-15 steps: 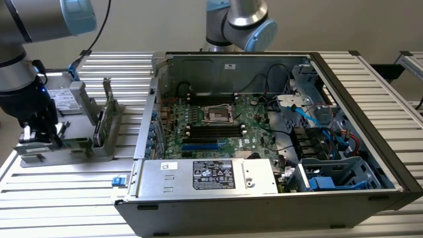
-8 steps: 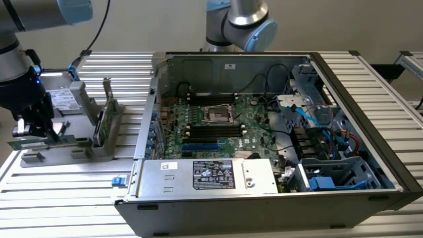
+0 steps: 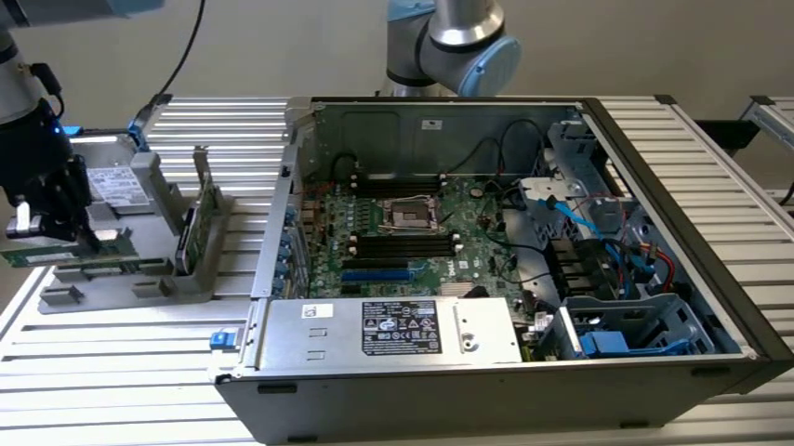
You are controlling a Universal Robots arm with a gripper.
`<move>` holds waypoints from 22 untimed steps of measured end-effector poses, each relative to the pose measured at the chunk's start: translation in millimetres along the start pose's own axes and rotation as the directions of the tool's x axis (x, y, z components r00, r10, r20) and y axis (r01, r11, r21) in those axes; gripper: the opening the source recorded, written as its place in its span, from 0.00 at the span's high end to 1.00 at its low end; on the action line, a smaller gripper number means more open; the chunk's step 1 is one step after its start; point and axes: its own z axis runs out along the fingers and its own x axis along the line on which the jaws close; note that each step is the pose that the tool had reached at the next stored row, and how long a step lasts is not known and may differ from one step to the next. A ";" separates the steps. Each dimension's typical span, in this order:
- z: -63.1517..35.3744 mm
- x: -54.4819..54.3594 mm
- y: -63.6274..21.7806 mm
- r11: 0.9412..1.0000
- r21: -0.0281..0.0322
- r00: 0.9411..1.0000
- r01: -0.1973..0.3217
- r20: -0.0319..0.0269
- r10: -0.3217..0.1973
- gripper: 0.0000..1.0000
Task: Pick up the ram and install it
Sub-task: 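Pick up the ram and move it above insertion slot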
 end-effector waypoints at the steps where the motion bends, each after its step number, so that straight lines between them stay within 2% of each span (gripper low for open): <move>1: -3.3 0.1 0.1 1.000 0.000 1.000 0.000 0.000 0.000 0.86; 6: -18.9 0.5 -0.4 1.000 0.000 1.000 0.000 0.000 0.000 0.86; 11: -33.4 2.0 -4.8 1.000 0.000 1.000 0.000 0.000 0.000 0.86; 16: -45.9 4.4 -13.9 1.000 0.000 1.000 0.000 0.000 0.000 0.86; 22: -59.3 8.1 -30.7 1.000 0.000 1.000 0.000 0.001 0.000 0.86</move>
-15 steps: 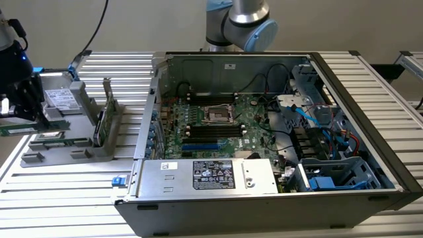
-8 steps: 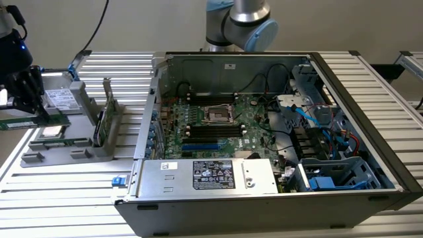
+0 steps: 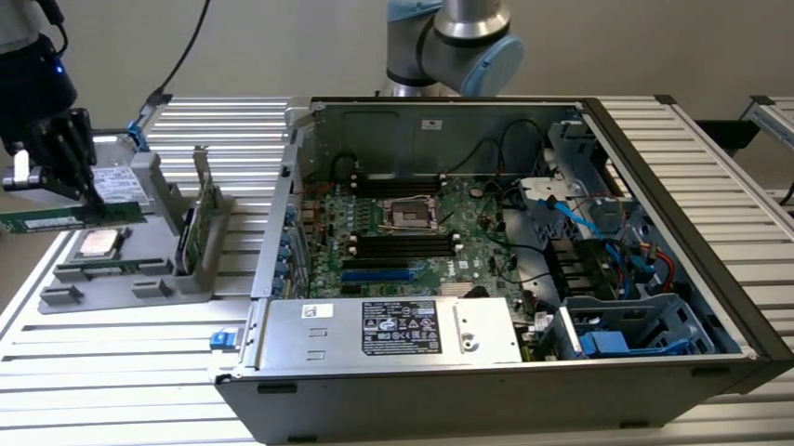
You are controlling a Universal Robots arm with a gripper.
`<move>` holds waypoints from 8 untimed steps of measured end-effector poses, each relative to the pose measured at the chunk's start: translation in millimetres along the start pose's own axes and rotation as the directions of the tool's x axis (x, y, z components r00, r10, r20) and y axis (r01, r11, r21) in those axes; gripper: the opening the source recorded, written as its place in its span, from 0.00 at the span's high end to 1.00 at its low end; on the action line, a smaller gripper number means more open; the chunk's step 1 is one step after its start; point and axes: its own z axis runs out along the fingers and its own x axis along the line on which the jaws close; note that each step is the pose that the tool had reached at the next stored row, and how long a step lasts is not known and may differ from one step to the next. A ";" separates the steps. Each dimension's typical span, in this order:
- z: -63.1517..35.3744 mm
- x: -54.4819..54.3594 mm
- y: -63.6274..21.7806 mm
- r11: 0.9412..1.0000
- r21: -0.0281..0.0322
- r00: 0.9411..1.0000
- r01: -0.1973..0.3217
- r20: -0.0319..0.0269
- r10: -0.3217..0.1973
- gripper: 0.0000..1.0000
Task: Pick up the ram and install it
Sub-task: 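Pick up the ram and move it above insertion slot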
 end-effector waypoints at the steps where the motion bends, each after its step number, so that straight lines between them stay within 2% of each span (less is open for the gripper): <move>1: -2.0 0.6 -2.9 1.000 0.000 1.000 0.000 0.000 0.000 0.86; 8: -17.7 5.4 -25.0 1.000 0.000 1.000 0.000 0.002 0.000 0.86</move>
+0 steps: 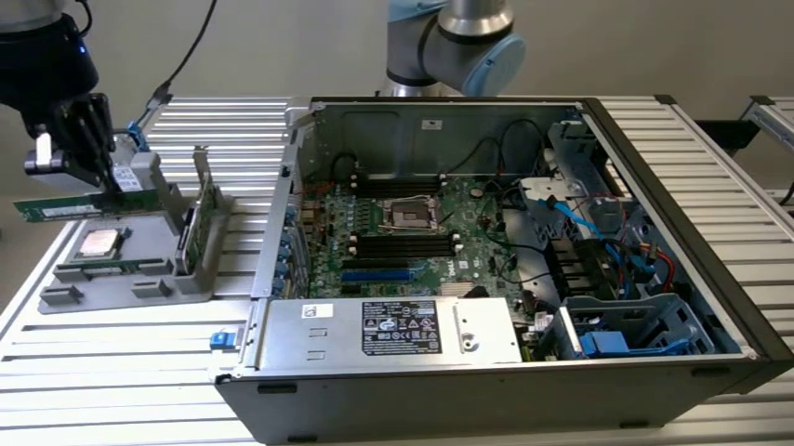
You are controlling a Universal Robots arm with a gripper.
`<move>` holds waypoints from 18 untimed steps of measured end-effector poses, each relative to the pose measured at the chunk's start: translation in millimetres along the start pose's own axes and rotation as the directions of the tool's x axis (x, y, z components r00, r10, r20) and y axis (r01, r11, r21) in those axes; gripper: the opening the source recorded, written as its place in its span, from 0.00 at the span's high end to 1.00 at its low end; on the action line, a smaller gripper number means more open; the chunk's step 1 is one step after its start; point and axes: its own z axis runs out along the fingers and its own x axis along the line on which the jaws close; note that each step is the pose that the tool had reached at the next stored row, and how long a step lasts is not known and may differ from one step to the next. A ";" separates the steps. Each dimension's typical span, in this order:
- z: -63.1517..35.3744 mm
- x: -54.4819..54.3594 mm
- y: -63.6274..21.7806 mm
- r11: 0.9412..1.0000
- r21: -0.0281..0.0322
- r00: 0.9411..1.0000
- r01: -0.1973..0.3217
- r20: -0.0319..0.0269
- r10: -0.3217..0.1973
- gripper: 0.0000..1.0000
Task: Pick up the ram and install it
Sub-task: 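Pick up the ram and move it above insertion slot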
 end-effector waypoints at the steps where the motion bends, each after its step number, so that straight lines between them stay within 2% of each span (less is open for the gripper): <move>1: -2.2 0.7 -3.0 1.000 0.000 1.000 0.000 0.000 0.000 0.86; 6: -13.0 4.2 -20.0 1.000 0.000 1.000 0.000 0.001 0.000 0.86; 10: -21.2 7.6 -36.6 1.000 0.001 1.000 0.000 0.004 0.000 0.86; 18: -35.5 14.5 -71.5 1.000 0.002 1.000 0.001 0.013 -0.001 0.86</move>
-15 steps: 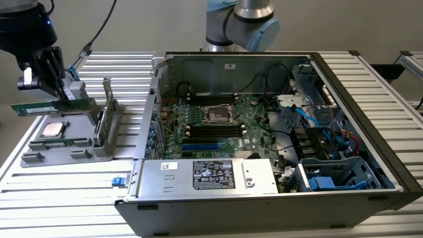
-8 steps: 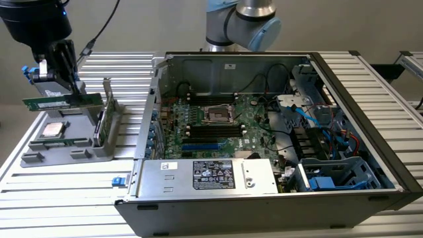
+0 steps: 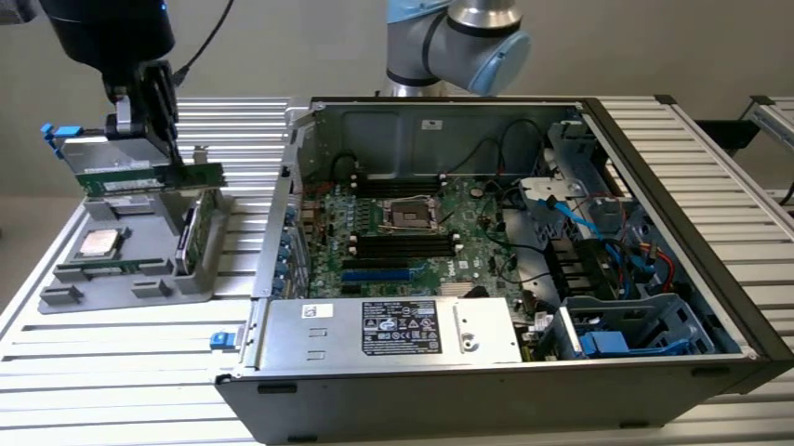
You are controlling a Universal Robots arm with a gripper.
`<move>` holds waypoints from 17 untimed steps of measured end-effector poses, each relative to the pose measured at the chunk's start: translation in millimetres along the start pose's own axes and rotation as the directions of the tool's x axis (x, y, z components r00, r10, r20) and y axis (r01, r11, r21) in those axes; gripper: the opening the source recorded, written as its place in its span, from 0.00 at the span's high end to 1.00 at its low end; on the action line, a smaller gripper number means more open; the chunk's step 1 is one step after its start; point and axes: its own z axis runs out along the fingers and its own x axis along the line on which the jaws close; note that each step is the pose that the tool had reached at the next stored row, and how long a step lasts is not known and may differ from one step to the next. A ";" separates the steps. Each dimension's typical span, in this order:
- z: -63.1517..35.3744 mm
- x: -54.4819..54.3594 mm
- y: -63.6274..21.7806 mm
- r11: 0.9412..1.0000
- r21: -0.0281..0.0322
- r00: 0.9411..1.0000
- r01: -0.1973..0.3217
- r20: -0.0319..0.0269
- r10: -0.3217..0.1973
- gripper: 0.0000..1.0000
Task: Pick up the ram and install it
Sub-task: 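Pick up the ram and move it above insertion slot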
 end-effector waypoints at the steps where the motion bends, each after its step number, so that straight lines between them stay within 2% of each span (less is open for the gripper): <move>1: -1.5 0.9 -4.5 1.000 0.000 1.000 0.000 0.001 0.000 0.86; 11: -14.8 9.0 -47.6 1.000 0.003 1.000 0.001 0.015 -0.001 0.86; 14: -16.9 11.1 -58.9 1.000 0.004 1.000 0.001 0.021 -0.001 0.86; 17: -18.2 13.0 -69.6 1.000 0.005 1.000 0.002 0.029 -0.002 0.86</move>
